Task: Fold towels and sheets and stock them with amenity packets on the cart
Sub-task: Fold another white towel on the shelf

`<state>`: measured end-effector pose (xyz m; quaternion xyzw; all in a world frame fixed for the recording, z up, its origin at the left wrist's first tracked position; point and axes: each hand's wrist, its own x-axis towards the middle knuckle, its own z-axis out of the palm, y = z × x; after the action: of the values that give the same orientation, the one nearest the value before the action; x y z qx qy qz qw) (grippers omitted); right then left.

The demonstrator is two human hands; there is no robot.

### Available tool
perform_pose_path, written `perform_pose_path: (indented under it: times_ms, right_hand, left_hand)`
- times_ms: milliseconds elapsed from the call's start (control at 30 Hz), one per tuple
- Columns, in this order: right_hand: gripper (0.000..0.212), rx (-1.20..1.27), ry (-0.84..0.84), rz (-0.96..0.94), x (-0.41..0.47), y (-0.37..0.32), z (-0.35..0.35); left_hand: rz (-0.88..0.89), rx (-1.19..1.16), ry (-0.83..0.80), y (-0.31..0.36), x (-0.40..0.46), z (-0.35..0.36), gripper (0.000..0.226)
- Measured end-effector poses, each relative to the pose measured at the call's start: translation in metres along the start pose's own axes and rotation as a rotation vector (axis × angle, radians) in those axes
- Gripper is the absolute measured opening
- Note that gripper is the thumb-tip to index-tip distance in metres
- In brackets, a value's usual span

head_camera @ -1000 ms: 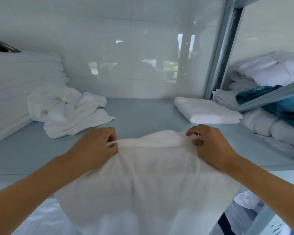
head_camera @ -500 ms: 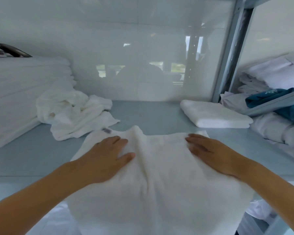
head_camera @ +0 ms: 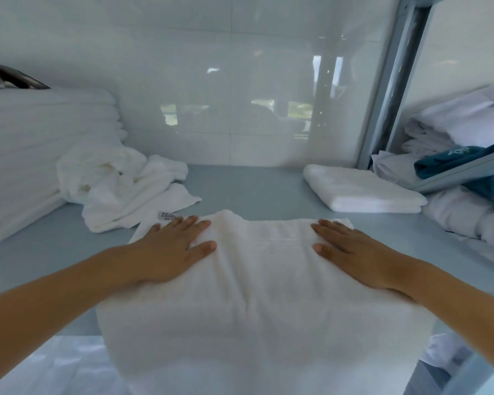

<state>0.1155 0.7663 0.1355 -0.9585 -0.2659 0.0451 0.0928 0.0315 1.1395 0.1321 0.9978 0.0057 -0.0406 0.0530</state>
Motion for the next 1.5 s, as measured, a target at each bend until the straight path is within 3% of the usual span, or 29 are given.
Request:
perform_pose_path:
  times_ms: [300,833,967,1200,1333,1500]
  right_hand:
    - [0.071,-0.050,0.002,0.014,0.046,0.003,-0.003]
    - [0.069,-0.069,0.019,-0.077,0.144,-0.068,0.011]
    - [0.067,-0.069,0.026,-0.091,0.155,-0.079,0.012]
    - [0.066,-0.075,-0.001,-0.089,0.094,-0.052,0.010]
    - [0.074,-0.050,-0.030,-0.068,0.040,-0.016,0.004]
    - [0.077,-0.046,-0.048,-0.040,0.035,-0.003,-0.002]
  left_hand:
    - [0.020,-0.028,0.067,-0.030,0.048,-0.007,0.071]
    - [-0.154,-0.032,0.114,-0.143,0.054,-0.021,0.093]
    - [-0.185,-0.062,0.150,-0.157,0.058,-0.021,0.083]
    - [-0.135,0.020,0.119,-0.103,0.023,-0.006,0.070]
    - [-0.004,0.013,0.068,-0.051,0.001,0.002,0.070]
    - [0.073,0.000,0.055,-0.012,0.033,0.000,0.073]
